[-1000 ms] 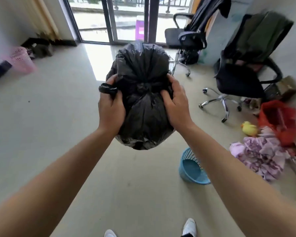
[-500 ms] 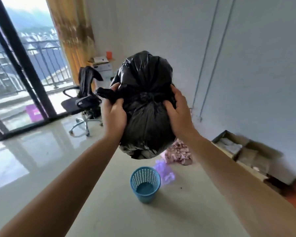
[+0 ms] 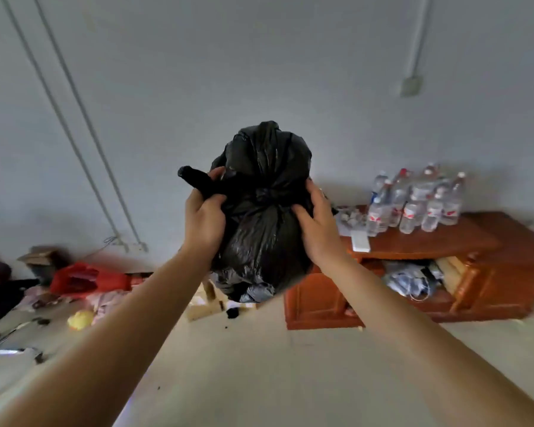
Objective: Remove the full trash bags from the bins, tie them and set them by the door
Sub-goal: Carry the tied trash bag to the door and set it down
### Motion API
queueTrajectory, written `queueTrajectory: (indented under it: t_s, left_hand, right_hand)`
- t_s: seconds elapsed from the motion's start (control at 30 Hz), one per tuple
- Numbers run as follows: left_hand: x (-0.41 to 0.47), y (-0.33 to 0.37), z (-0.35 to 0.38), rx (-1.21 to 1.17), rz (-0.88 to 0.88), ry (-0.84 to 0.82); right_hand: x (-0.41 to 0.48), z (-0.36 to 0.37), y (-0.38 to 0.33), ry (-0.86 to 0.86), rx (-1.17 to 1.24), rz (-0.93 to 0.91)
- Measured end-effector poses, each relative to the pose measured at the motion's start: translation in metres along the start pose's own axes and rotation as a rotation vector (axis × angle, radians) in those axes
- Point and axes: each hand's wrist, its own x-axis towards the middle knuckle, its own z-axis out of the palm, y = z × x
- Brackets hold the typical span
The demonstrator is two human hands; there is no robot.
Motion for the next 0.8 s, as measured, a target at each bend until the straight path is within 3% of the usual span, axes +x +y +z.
queueTrajectory:
  t_s: [0.17, 0.53, 0.67, 0.8]
  left_hand:
    - [0.015, -0.045, 0.151, -0.120, -0.184, -0.190]
    - [0.075, -0.129, 0.477, -0.282, -0.264, -0.690]
    - [0.051, -0.138, 0.612, -0.357, -0.310, -0.889]
    - [-0.008, -0.155, 0.745, -0.429, -0.472, -1.056]
  right_hand:
    - [0.023, -0.144, 0.043, 0.184, -0.036, 0.057]
    - [0.111, -0.394, 0.127, 0.584, -0.352, 0.185]
    - [0.112, -0.506, 0.126, 0.777, -0.419, 0.219]
    - [0.080, -0.626, 0.139, 0.931, -0.469, 0.238]
